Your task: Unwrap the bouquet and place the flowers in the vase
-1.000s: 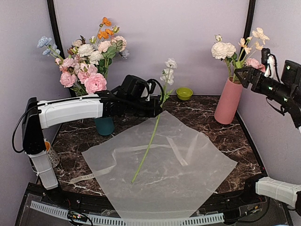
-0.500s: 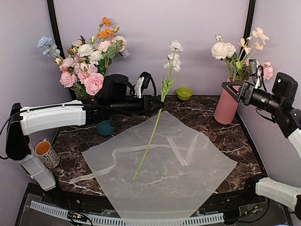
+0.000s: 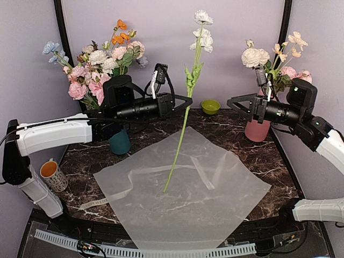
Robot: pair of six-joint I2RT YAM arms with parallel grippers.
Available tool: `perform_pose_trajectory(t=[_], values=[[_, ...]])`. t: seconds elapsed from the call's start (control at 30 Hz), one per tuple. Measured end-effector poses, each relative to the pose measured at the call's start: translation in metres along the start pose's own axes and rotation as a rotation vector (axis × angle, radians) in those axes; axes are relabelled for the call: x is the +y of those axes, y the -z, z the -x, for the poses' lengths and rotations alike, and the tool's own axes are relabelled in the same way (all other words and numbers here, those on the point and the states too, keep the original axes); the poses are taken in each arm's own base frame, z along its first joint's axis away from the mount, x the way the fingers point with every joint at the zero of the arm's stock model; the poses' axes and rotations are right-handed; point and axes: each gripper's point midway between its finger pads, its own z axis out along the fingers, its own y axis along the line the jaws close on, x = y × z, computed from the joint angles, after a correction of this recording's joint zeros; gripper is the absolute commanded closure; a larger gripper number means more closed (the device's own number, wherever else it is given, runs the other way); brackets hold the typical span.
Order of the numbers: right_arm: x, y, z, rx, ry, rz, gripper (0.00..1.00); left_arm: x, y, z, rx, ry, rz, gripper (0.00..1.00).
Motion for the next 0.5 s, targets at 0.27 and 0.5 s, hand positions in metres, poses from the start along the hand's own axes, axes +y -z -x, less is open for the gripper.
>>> perform_pose_trajectory(t=[0.27,0.5], values=[[0.019,-0.046,-0.019,0.077,0.007,0.114,0.36,-0.011,0.001,0.013,-0.041,-0.028,-0.046,1.0],[0.032,-0.083,-0.042,0.142,0.006,0.196,0.4,-0.02,0.0,0.028,-0.077,-0.052,-0.072,1.0]])
